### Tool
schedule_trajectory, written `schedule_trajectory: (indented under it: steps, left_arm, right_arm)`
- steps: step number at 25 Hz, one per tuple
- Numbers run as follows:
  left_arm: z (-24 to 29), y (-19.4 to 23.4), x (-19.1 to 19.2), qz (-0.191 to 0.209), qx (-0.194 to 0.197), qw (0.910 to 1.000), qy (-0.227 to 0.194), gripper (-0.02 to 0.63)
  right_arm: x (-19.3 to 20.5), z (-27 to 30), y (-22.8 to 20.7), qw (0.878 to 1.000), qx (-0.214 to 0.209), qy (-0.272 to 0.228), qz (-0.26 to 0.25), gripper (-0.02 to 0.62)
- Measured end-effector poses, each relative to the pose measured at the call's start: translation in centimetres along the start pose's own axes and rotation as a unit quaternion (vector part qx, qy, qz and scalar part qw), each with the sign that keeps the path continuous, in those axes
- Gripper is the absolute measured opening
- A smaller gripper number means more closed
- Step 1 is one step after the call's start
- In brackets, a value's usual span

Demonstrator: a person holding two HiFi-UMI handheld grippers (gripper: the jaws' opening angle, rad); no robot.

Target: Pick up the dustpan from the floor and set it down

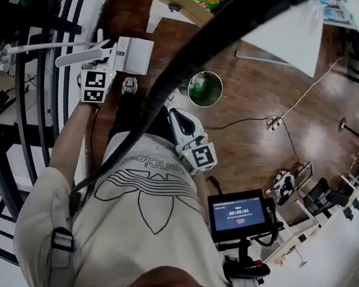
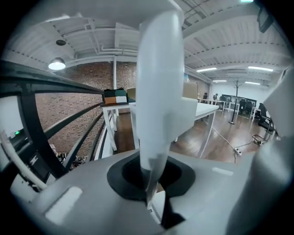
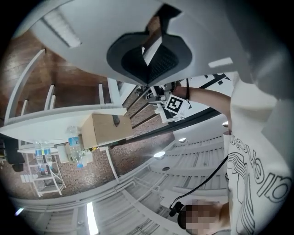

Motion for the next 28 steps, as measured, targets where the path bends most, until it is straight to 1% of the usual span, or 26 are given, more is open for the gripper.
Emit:
schedule_trajectory:
  steps: [4, 7, 9, 11, 15, 20, 23, 26, 28]
  left_arm:
    - [-2.2, 0.0, -3.6, -0.014, -0.028, 0.9995, -0.006, 0.051]
    - [-3.8, -0.2, -5.0, -0.023, -0.043, 0.9988, 0.003, 0.048]
    - [-4.1, -0.3, -5.5, -0.027, -0.044, 0.9986, 0.009, 0.048]
    - [-4.1, -0.5, -6.0, -0.028, -0.036, 0.9990, 0.005, 0.051]
    - [-4.3, -1.2, -7.0, -0.006, -0.025, 0.9996, -0.008, 0.050]
    - [-4.6, -2.3, -6.4, 0.006, -0.016, 0.9998, 0.009, 0.049]
    - [-3.9, -2.3, -5.4, 0.010, -0.015, 0.9997, 0.017, 0.049]
    - [-2.8, -2.4, -3.1, -0.001, -0.010, 0.9989, 0.045, 0.049]
    - [-2.3, -2.0, -2.1, -0.007, -0.012, 0.9984, 0.055, 0.049]
  right_arm:
    - [-2.4, 0.0, -1.6, 0.998, -0.003, -0.057, -0.018, 0.002]
    - [-4.4, -0.1, -1.9, 0.995, -0.014, -0.090, -0.033, 0.002]
    - [-5.2, 0.4, -2.1, 0.993, -0.023, -0.106, -0.038, 0.002]
    - [-5.8, 1.3, -2.4, 0.992, -0.033, -0.113, -0.041, 0.002]
    - [-6.4, 2.5, -2.8, 0.991, -0.046, -0.116, -0.045, 0.002]
    - [-6.5, 2.5, -2.5, 0.989, -0.056, -0.123, -0.052, 0.002]
    - [-6.6, 2.5, -2.3, 0.990, -0.055, -0.119, -0.048, 0.002]
    - [-5.7, 2.3, -2.9, 0.992, -0.047, -0.111, -0.041, 0.002]
    - [-5.6, 2.0, -3.2, 0.993, -0.038, -0.108, -0.038, 0.002]
Point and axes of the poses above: the fingertips, and each gripper's own axes: z forward along the fingers, y to its left, x out of its underside, the point moved 3 cm from there along -z, backward along the fingers, and after that the axes turned 5 degrees about z, right-handed, at the moved point
